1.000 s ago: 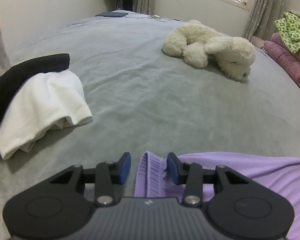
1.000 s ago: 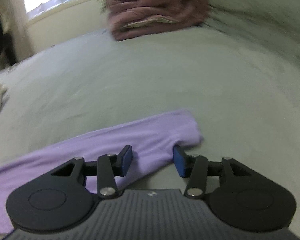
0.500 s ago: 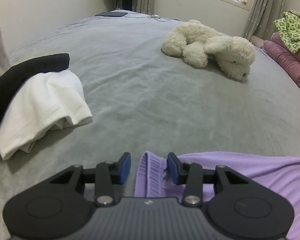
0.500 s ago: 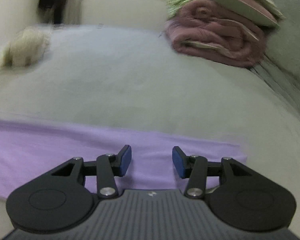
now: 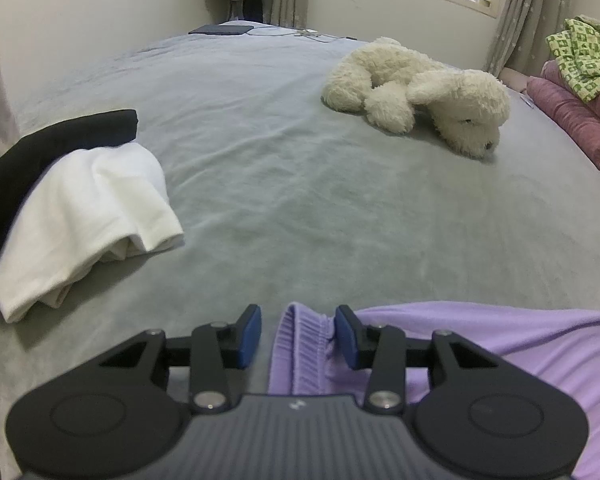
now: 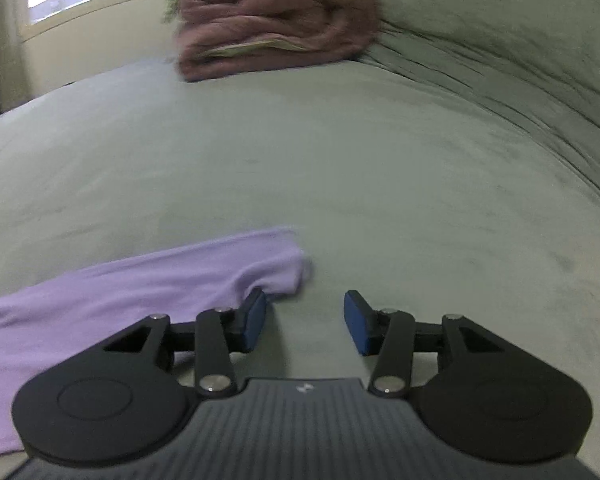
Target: Fold clothes
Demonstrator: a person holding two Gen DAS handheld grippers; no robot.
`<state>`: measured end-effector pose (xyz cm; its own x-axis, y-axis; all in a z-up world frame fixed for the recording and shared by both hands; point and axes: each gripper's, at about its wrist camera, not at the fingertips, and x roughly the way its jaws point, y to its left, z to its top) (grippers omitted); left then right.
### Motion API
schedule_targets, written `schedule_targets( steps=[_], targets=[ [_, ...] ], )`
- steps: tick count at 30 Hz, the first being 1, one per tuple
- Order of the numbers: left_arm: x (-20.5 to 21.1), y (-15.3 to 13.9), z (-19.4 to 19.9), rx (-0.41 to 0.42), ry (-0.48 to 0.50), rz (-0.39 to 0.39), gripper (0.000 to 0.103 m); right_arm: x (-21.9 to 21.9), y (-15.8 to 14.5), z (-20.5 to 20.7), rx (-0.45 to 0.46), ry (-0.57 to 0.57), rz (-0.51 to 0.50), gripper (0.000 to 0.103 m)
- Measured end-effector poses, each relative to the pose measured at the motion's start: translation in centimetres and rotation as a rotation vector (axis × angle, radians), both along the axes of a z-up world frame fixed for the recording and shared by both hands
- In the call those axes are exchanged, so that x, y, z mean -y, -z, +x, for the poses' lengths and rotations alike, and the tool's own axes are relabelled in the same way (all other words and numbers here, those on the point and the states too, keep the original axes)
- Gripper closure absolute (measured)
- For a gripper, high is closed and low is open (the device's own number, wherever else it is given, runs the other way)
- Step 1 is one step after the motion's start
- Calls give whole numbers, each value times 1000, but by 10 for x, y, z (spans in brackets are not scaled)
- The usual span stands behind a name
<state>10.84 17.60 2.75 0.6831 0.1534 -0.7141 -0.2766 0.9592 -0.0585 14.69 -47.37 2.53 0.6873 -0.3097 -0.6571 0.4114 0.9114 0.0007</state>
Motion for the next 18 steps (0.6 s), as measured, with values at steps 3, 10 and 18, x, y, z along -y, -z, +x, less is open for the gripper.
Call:
schedule_targets(
  steps=[3,10,18],
  targets=[
    [0,0,0,-1,0,0,60,-11,-4,-3,28,-37,-1,55],
    [0,0,0,0,2,1,60,-47,-16,-9,70,-135,-21,55],
    [1,0,0,-1,4,3,59,-47,-24,-15,101,-174,35,56]
  ],
)
